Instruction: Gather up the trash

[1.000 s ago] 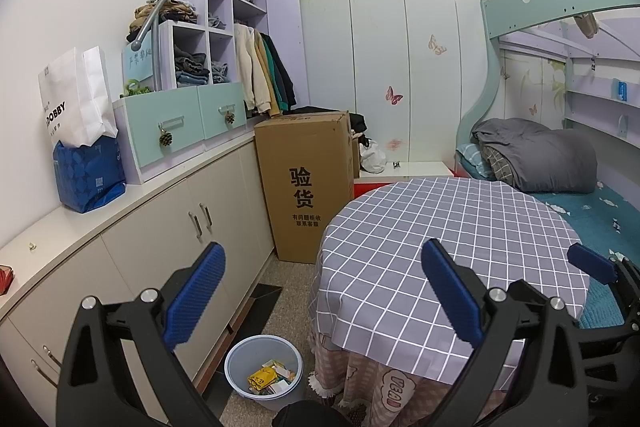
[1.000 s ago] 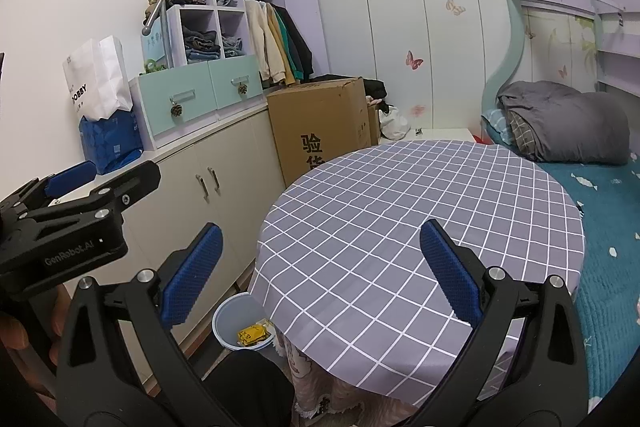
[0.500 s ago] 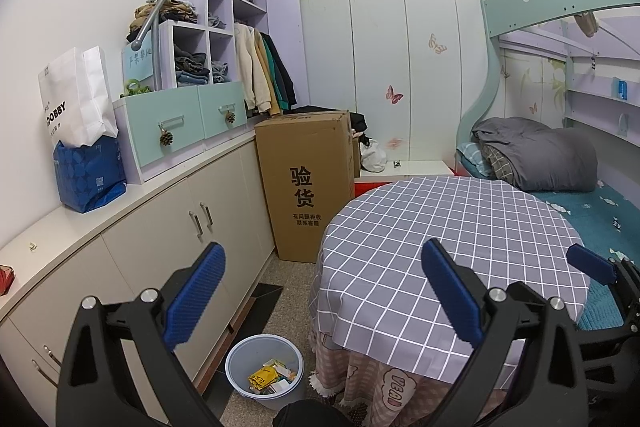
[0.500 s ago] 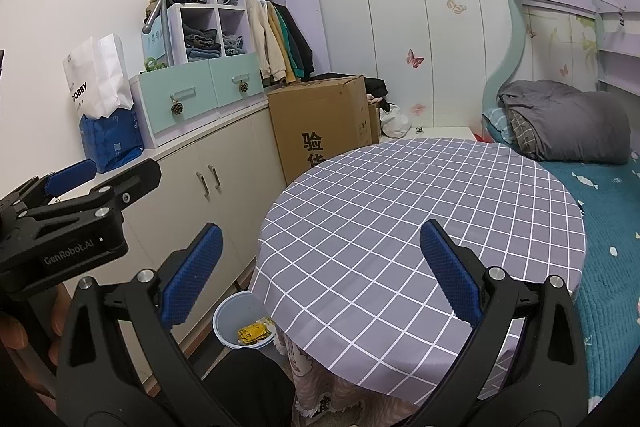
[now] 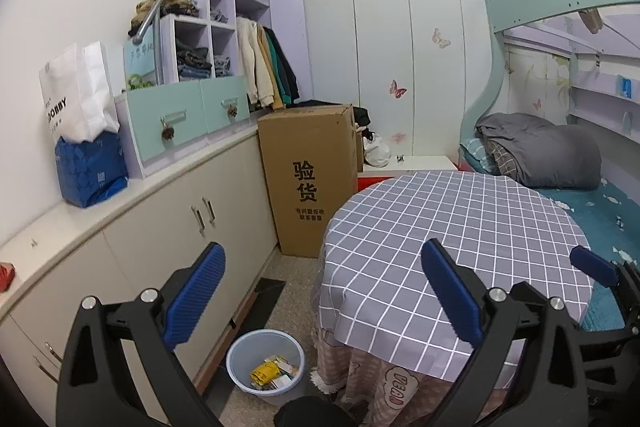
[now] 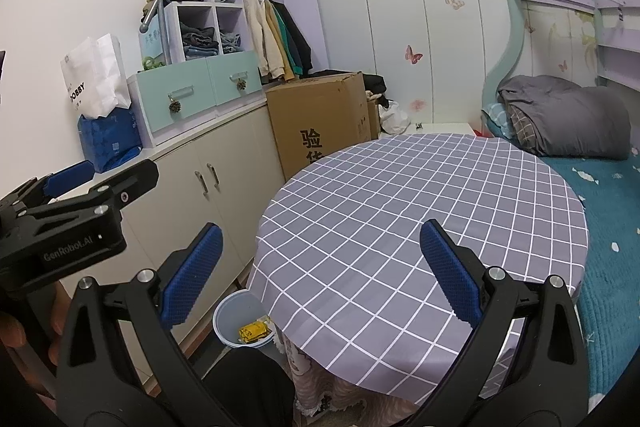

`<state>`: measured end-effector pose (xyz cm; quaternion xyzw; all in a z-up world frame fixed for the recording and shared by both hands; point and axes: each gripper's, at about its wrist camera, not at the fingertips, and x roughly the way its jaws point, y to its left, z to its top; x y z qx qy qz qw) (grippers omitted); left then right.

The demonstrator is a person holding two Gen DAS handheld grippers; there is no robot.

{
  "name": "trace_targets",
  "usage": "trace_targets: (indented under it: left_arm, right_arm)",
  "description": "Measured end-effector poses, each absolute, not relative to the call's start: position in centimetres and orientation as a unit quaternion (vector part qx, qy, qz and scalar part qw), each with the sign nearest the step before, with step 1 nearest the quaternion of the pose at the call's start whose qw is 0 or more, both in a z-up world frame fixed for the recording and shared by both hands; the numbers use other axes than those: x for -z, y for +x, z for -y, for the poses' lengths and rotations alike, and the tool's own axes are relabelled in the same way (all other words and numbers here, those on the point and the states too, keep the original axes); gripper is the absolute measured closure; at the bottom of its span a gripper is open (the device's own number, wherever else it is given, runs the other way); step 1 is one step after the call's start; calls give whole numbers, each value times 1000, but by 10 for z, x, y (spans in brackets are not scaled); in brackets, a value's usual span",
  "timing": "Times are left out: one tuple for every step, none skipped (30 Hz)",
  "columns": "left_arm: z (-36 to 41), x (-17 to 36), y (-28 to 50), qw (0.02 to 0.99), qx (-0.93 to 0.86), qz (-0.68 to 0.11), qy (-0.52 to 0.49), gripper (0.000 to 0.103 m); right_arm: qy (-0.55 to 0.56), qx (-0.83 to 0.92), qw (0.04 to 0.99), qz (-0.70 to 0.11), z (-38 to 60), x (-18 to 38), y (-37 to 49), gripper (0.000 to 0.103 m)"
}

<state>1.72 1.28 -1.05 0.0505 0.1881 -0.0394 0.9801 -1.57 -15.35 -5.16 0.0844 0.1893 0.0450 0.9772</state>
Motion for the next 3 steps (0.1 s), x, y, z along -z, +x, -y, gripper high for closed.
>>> trace_targets:
  left_arm:
    - [-12, 11, 19, 980, 40, -191, 50, 7]
    - [-11, 13, 20, 979, 38, -195, 50, 7]
    - [-10, 14, 22, 978, 36, -197, 52, 7]
  right_arm:
    - [86, -45, 977, -191, 155, 53, -15, 6]
    - [88, -44, 976, -193, 158, 54, -13, 6]
    - [89, -43, 976, -195, 159, 55, -12, 6]
